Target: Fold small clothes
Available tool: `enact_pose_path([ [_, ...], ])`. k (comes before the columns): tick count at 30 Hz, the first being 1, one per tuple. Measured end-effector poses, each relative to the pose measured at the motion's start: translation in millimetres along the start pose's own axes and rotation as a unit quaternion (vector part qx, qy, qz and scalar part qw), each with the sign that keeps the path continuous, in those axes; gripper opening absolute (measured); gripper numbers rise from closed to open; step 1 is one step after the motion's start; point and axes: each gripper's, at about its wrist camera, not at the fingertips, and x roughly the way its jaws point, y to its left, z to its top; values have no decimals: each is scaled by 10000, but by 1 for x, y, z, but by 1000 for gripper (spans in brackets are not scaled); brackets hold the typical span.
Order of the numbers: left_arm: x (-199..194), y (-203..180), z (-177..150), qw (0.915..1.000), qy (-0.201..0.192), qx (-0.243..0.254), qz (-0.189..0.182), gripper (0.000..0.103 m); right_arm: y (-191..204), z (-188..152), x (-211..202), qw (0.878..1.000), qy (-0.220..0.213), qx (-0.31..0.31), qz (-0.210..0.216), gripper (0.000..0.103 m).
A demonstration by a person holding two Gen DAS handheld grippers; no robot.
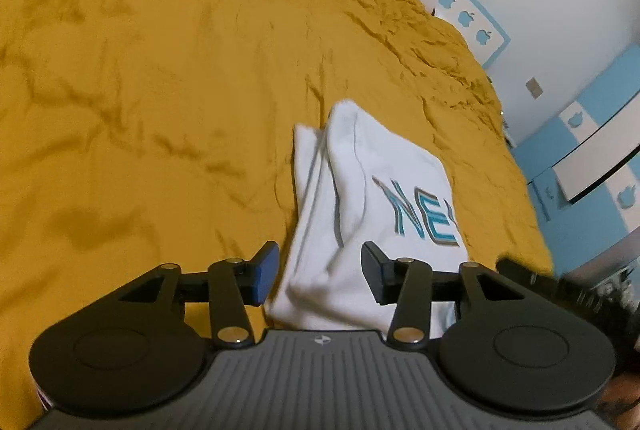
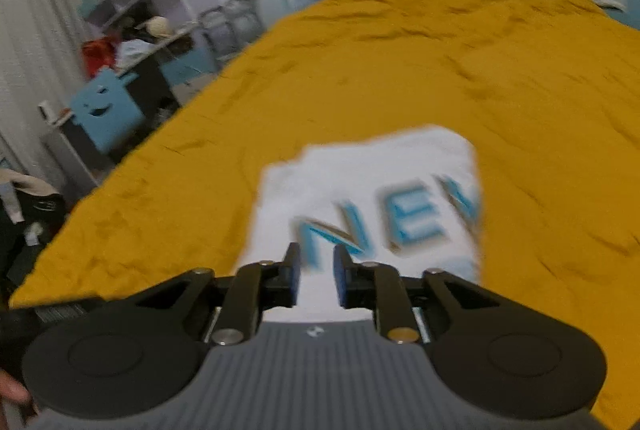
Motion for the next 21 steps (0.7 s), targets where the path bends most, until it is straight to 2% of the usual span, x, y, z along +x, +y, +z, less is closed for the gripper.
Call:
enact_pose_path([
  [4,15,1,-14,9989,316,-251,-242,53,-37,-31,-16,9984,185,12,-542,22],
  [6,27,-2,-19,9987,426,-252,-84,53,-49,-47,-21,9971,291,-3,-705,22],
  [7,34,-2,-21,9986,456,-269,36,53,-51,-53,-22,9966,330,-70,-748,22],
  [10,49,2,-18,9979,470,-437,-34,53,-51,-74,-28,9949,419,-451,-797,33],
  [13,56,6,-9,9975,346,-605,-117,53,-49,-88,-28,9921,481,-800,-833,34],
  [14,57,5,-9,9975,366,-593,-124,42,-49,-91,-27,9910,480,-874,-890,34],
  [15,59,3,-7,9977,404,-536,-100,36,-49,-94,-27,9902,470,-933,-927,34],
  [16,59,1,-6,9983,382,-443,-79,25,-49,-95,-26,9901,448,-953,-932,34],
  [17,58,-2,-6,9988,335,-344,-84,19,-49,-95,-25,9902,426,-955,-931,34],
  [21,37,-14,-5,9996,-99,-180,-202,14,-45,-93,-13,9890,403,-981,-1033,32],
])
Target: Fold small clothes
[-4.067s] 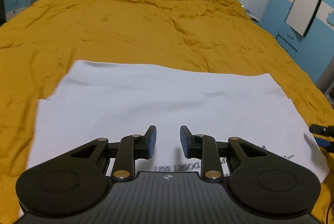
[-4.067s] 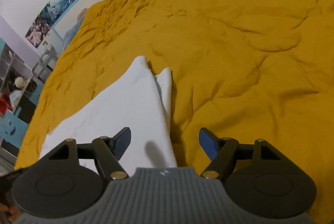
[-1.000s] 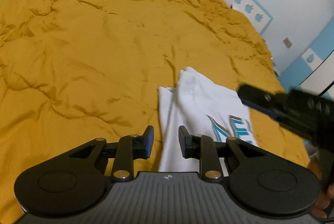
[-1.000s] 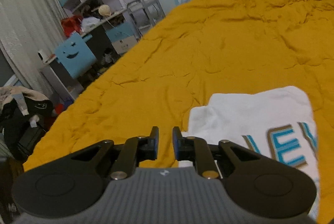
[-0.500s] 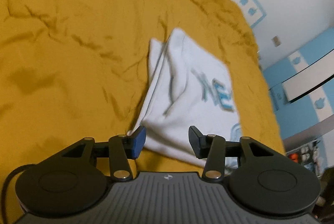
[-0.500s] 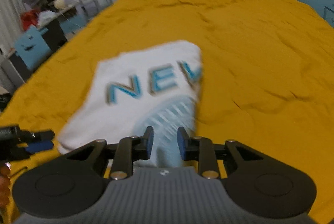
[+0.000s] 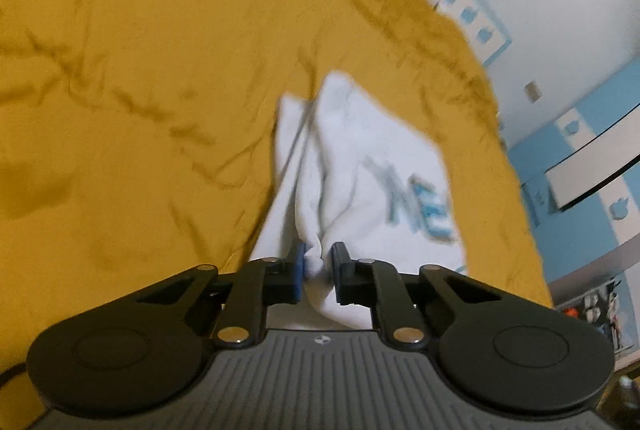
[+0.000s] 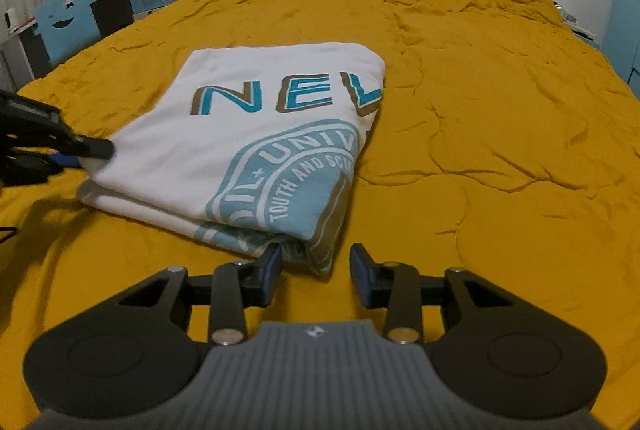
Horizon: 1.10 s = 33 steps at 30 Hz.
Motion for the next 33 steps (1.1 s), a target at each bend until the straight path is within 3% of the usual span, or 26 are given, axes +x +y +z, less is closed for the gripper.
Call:
enact_pose_path([
  [2,-14,-8,4,9997,-203,107,-13,12,-2,1,3,9999,14,141,-78,12],
  [5,-24,-15,5,9992,-237,301,89,11,-8,5,2,9993,76,364,53,0],
  [9,-2,-5,-8,9968,88,464,638,11,-3,4,-5,9999,49,97,-8,0],
  [14,21,5,-27,9914,198,802,1012,12,-5,-5,7,9994,233,192,150,0],
  [19,23,-12,-26,9801,374,1370,1390,17,-11,-15,19,9981,439,383,220,0],
  [24,15,-20,-30,9752,510,1523,1524,18,-15,-15,17,9978,435,415,265,0],
  [30,3,-26,-31,9627,918,1836,1762,18,-31,-18,3,9960,520,608,387,0],
  [33,-7,-31,-25,9603,784,2002,1780,19,-42,-14,-9,9955,387,751,439,0],
])
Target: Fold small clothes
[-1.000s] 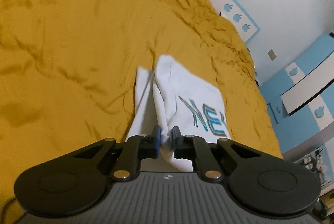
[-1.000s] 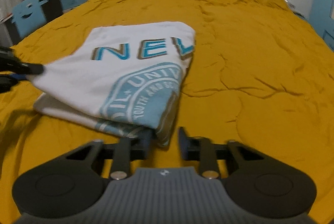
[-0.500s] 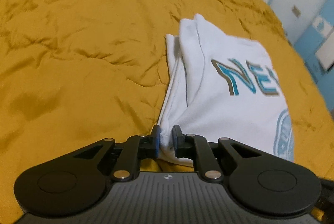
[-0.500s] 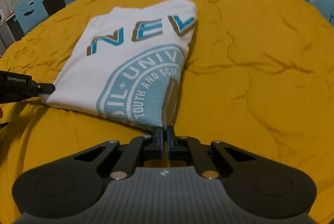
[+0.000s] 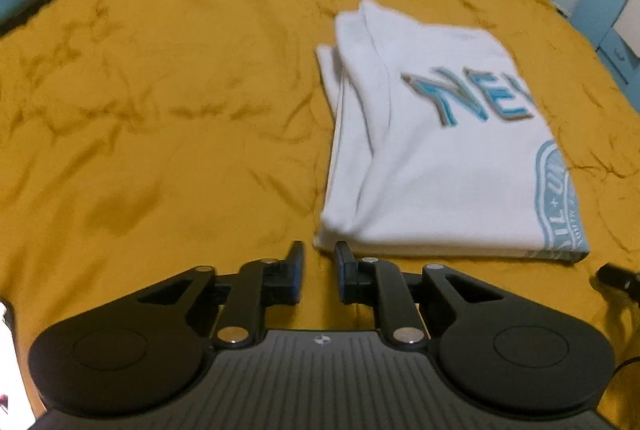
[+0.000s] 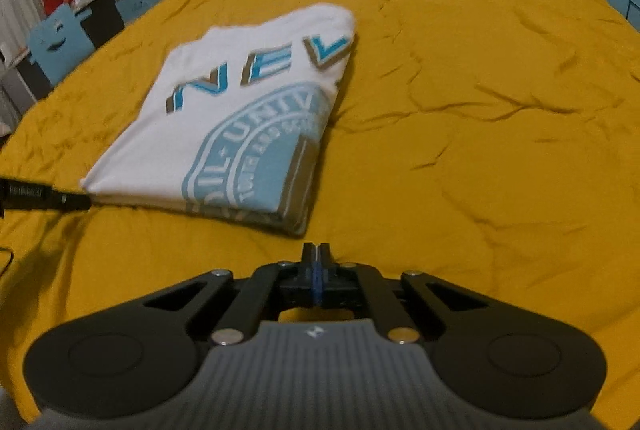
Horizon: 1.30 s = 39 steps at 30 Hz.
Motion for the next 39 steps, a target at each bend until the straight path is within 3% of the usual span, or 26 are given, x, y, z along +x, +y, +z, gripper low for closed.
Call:
enact_pose_path([
  [1,-6,2,1,9997,-172,67,-135,19,-4,3,-4,10000,-64,70,12,0],
  [3,-15,7,7,9978,-480,55,-455,29,-12,10,-9,9994,-176,285,72,3],
  [7,-16,20,27,9913,-944,-325,-856,60,-28,27,-8,9960,-303,788,297,29],
  [8,-14,23,32,9884,-1059,-442,-992,67,-31,32,-6,9944,-329,932,376,31],
  [11,9,34,50,9801,-1041,-852,-1457,76,-38,43,4,9894,-409,1274,571,45],
  [15,46,44,68,9769,-805,-1256,-1528,78,-42,57,22,9861,-405,1450,697,50],
  [19,83,50,78,9672,-561,-1549,-1933,80,-47,70,46,9817,-365,1657,867,52],
  [22,109,51,83,9661,-430,-1647,-1940,80,-54,82,68,9781,-284,1848,915,52],
  [27,134,61,93,9545,-457,-1833,-2307,82,-67,100,105,9650,-268,2324,1186,52],
  [36,157,62,120,9528,-430,-1739,-2453,56,-85,140,172,9426,-239,2835,1747,52],
  [39,160,55,124,9551,-493,-1676,-2395,43,-84,151,188,9435,-214,2804,1755,48],
])
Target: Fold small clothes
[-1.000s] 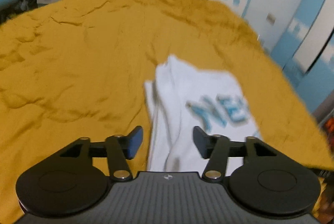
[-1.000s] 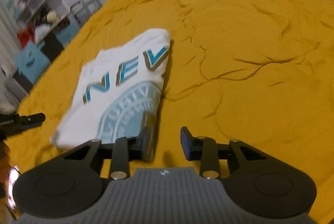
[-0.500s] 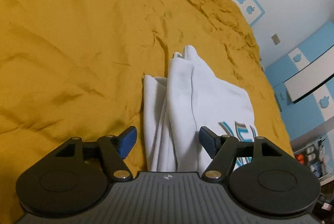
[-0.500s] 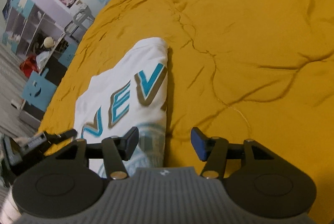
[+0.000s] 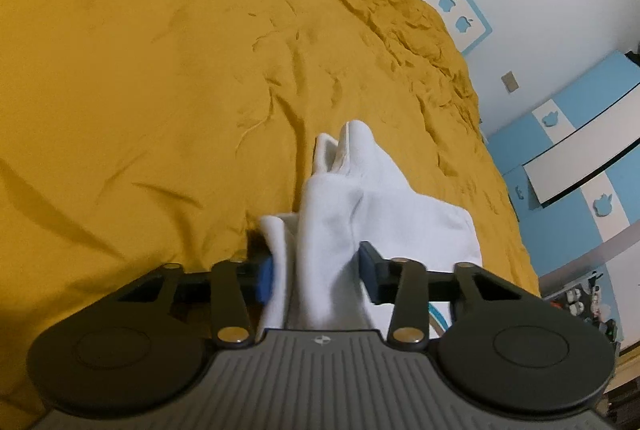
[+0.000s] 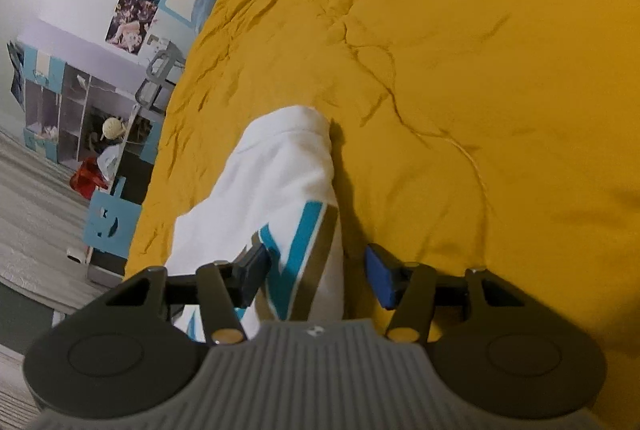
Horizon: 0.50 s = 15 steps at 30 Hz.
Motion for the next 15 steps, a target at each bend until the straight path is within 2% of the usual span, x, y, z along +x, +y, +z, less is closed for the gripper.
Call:
enact_pose_path([
  [1,1,-3,0,10000,1,53,42,41,2,3,5,10000,9,-48,-1,46],
  [4,-1,-7,-1,9998,-17,144,136,34,8,10,17,9998,19,-169,-65,32],
  [8,-7,-19,-2,9990,-132,331,271,25,30,7,17,9958,-62,-842,-343,18],
  [11,-19,-36,-4,9971,-299,564,410,23,48,4,6,9922,-235,-1175,-351,13],
  [15,-45,-65,-11,9923,-604,943,528,22,77,2,-16,9872,-435,-1512,-269,12],
])
